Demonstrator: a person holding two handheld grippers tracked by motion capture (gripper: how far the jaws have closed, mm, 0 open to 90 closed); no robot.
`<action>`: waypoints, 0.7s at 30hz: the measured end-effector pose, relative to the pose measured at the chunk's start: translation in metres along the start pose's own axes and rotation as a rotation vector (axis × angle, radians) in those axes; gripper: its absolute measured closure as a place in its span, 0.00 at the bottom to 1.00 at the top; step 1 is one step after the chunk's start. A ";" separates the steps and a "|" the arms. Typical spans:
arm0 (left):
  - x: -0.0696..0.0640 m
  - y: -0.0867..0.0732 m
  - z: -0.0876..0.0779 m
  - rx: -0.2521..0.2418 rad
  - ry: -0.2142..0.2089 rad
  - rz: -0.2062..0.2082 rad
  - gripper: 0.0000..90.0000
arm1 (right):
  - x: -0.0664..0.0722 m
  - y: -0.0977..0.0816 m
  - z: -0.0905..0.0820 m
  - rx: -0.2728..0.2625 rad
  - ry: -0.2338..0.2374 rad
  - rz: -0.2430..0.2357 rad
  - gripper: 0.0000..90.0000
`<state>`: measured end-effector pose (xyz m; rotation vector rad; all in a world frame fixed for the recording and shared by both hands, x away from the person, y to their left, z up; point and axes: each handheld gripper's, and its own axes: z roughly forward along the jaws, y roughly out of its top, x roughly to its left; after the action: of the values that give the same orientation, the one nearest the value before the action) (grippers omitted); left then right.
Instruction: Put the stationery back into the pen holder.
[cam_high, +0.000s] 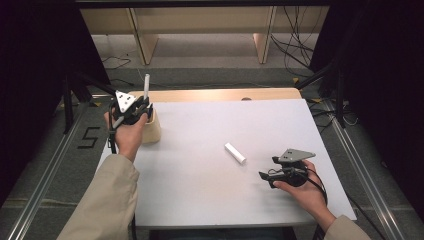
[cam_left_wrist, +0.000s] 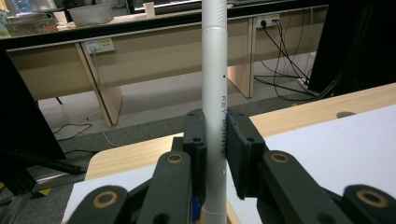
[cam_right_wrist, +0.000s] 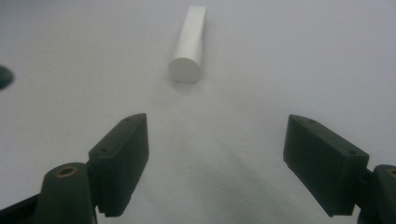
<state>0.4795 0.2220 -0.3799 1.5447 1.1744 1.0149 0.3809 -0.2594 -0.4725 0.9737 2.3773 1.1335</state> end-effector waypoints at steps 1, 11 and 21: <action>0.001 -0.001 0.002 0.003 0.002 0.001 0.87 | 0.000 0.000 0.000 0.000 0.000 0.000 0.26; 0.012 -0.013 0.016 0.028 0.013 -0.002 0.87 | 0.000 0.000 0.000 0.001 0.000 0.000 0.26; 0.013 -0.018 0.023 0.046 0.013 0.021 0.87 | 0.000 0.000 0.000 0.001 0.002 -0.001 0.26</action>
<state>0.5002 0.2332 -0.4023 1.5911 1.2004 1.0195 0.3811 -0.2594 -0.4727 0.9720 2.3792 1.1336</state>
